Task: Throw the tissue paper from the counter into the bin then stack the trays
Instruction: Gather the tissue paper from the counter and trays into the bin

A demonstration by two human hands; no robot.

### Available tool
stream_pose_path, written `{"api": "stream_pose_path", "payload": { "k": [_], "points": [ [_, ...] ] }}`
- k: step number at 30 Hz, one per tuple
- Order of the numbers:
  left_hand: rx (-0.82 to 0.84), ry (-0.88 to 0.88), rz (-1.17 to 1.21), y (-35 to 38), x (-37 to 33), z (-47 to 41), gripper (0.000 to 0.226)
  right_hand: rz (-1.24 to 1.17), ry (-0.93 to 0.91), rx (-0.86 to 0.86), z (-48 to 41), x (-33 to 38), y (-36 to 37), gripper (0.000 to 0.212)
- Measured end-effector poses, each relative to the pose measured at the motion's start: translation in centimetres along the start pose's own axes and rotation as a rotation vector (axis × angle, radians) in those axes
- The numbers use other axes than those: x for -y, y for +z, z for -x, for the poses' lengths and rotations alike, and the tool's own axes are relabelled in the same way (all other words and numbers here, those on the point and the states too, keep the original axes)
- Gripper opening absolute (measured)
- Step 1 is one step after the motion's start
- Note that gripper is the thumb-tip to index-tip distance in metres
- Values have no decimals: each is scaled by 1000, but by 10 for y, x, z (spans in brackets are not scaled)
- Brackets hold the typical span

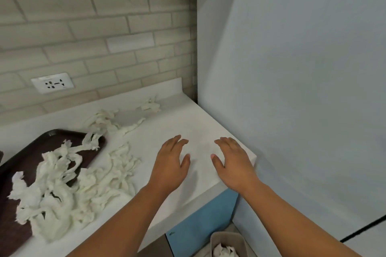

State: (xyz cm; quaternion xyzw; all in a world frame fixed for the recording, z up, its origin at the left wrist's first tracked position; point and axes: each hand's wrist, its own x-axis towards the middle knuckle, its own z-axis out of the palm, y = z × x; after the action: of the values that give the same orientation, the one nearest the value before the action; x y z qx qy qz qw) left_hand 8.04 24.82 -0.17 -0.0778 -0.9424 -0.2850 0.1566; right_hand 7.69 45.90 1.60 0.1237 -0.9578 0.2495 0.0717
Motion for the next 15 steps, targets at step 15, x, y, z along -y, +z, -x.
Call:
{"api": "stream_pose_path", "payload": {
  "k": [15],
  "points": [
    [179,-191,-256,-32,227,-140,40,-10,-91,127,-187,88,145,47]
  ]
}}
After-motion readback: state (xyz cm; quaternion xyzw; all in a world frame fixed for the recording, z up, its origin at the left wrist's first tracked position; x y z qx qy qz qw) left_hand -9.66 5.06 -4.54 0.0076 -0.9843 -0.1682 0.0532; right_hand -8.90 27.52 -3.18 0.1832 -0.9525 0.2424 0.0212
